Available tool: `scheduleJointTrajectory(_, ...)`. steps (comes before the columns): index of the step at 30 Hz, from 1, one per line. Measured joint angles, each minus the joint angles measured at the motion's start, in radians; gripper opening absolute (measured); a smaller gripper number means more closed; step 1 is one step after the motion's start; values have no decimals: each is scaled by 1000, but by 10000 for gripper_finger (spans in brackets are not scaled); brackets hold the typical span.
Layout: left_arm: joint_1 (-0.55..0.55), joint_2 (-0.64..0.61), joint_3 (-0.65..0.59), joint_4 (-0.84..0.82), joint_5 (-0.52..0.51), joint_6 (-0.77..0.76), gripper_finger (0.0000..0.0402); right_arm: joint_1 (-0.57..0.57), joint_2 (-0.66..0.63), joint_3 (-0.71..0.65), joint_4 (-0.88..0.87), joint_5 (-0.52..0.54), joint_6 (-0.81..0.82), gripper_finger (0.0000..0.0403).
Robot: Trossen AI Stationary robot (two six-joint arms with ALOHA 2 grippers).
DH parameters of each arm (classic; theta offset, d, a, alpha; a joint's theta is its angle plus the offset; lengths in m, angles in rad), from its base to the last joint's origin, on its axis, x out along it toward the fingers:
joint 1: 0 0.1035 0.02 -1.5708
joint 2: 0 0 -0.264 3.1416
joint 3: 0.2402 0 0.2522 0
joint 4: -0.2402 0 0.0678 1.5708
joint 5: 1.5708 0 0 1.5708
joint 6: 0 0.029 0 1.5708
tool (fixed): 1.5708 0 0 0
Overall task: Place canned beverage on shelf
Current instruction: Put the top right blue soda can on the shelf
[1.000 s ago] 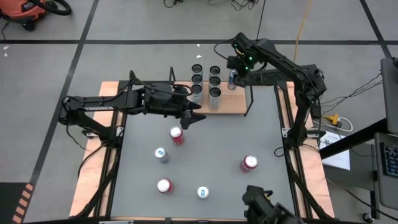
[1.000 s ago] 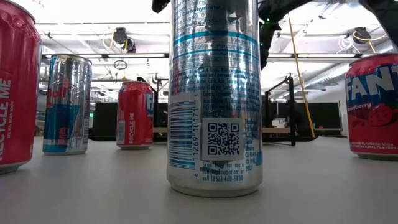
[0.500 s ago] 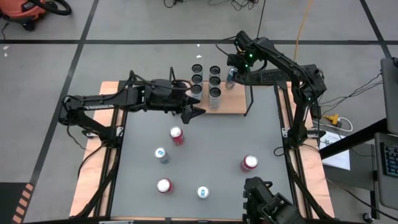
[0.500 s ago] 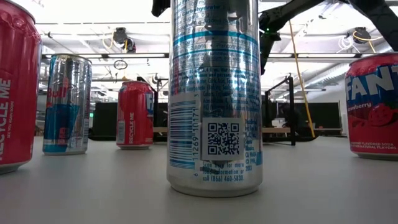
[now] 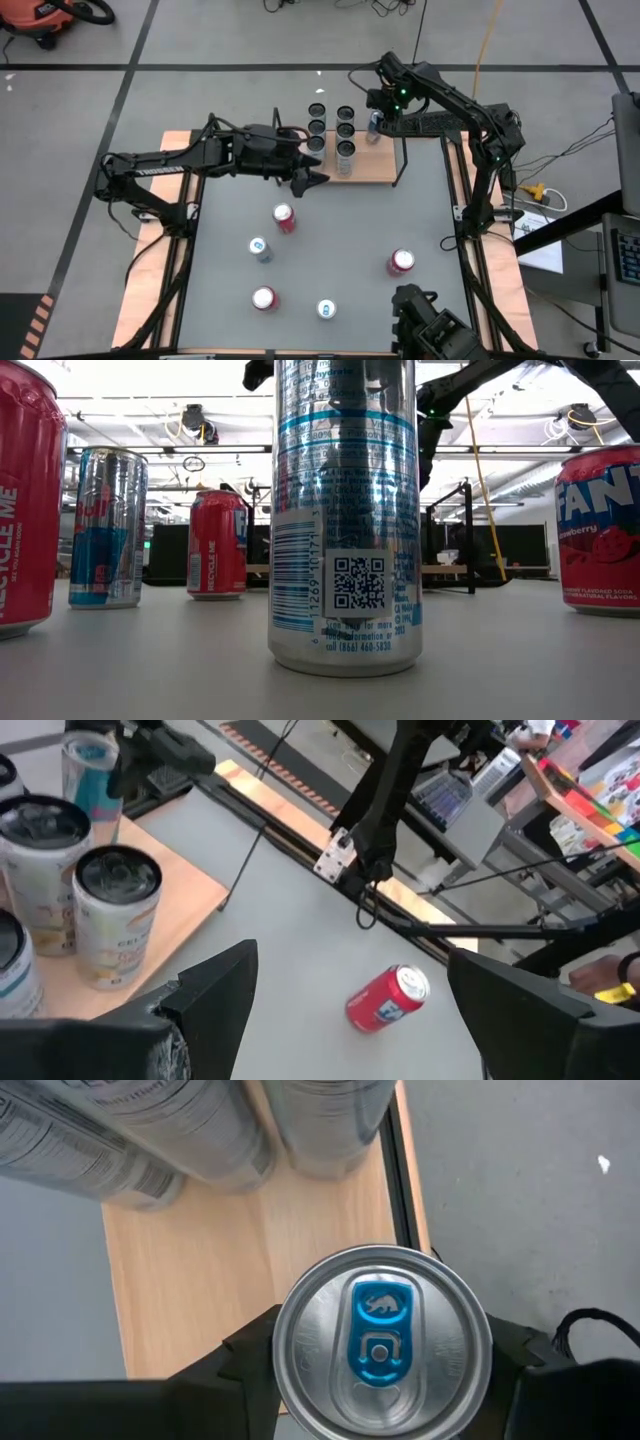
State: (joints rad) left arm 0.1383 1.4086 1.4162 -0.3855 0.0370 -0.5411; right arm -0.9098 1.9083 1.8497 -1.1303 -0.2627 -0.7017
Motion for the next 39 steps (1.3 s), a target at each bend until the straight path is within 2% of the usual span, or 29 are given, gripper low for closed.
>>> scheduleJointTrajectory(30, 0, 0, 0, -26, 32, 6, 328, -3, 32, 1, 41, -4, 14, 192)
scheduleJointTrajectory(39, 0, 0, 0, -27, 32, 5, 328, -3, 35, 1, 43, -4, 31, 224)
